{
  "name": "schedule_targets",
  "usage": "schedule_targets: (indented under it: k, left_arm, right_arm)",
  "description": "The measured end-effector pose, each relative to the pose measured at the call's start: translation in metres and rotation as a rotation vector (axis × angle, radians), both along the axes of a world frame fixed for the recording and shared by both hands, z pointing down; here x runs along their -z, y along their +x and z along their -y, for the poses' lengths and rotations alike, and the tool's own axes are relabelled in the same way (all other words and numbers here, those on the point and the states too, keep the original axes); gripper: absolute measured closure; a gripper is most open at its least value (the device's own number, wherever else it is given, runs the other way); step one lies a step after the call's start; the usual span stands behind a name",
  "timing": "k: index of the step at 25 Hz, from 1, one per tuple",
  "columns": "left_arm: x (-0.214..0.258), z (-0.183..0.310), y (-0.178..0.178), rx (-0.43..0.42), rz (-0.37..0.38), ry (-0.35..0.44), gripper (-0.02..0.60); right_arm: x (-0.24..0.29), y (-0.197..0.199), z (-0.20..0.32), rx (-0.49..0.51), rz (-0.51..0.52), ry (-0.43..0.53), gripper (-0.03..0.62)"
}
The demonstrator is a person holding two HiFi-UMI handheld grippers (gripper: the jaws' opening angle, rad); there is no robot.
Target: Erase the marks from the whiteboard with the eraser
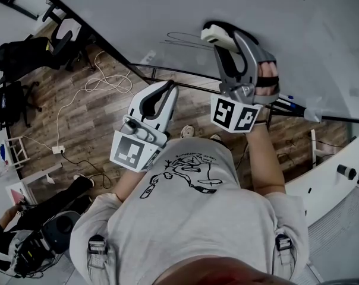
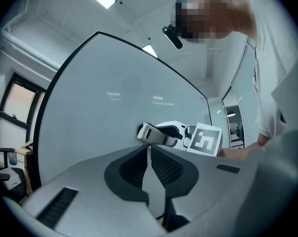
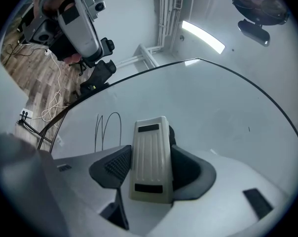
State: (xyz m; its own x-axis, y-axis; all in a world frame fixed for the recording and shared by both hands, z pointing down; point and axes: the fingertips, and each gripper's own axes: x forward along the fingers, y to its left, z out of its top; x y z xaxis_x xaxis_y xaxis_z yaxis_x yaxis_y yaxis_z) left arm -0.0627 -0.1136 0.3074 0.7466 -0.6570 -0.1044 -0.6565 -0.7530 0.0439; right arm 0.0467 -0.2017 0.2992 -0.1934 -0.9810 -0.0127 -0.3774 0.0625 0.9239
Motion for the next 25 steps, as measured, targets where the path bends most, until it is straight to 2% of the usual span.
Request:
schedule_targets:
  k: [25]
  left_arm:
    - [-0.002,-0.011,-0.008,0.025,0.007,-0.005,0.541]
  right_arm:
    - [-0.052,-0.018,0.005,0.018,-0.039,-0.053,0.336]
